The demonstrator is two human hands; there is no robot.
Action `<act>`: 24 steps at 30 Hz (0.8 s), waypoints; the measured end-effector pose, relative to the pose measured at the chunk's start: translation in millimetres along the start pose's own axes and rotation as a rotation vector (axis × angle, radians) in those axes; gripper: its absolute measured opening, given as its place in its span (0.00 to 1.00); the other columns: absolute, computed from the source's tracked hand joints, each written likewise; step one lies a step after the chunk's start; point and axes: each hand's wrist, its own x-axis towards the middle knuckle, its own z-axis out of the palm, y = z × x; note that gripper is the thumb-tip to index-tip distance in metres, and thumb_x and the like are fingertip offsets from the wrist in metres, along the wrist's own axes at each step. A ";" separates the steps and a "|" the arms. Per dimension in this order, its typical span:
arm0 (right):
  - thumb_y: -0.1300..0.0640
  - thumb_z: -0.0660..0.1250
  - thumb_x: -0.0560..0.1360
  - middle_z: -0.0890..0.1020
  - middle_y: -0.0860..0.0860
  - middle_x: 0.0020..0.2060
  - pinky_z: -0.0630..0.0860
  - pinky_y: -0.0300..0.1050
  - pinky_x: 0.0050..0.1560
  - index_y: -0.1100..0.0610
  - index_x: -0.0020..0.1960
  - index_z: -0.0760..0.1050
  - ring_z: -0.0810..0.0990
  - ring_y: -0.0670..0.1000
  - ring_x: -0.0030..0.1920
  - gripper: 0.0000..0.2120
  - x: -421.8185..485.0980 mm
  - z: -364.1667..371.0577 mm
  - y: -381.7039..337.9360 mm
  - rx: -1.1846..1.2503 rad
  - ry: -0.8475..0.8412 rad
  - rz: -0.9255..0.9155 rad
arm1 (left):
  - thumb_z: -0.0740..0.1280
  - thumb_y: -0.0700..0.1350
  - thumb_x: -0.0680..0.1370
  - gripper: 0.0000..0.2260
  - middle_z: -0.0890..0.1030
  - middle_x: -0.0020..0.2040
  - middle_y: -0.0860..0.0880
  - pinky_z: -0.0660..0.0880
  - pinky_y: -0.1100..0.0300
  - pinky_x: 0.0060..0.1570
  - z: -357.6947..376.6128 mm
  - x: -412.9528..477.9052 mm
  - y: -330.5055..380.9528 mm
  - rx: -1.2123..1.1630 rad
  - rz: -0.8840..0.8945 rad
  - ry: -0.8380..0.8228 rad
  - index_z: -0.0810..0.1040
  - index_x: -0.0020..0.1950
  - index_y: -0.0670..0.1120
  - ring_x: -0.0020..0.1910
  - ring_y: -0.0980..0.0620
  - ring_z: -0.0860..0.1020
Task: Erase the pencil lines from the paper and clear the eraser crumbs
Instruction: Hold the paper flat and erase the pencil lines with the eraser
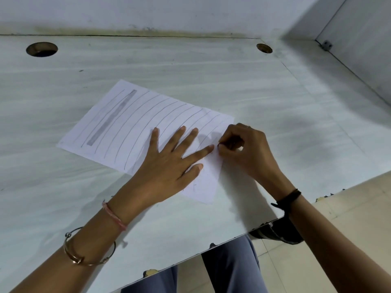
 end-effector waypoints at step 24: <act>0.65 0.70 0.69 0.79 0.47 0.37 0.78 0.46 0.45 0.56 0.39 0.79 0.79 0.47 0.39 0.05 -12.6 0.3 4.5 0.047 0.060 0.098 | 0.49 0.63 0.79 0.21 0.70 0.70 0.50 0.49 0.29 0.68 -18.9 -3.1 4.2 -0.129 0.017 0.105 0.71 0.68 0.63 0.71 0.49 0.67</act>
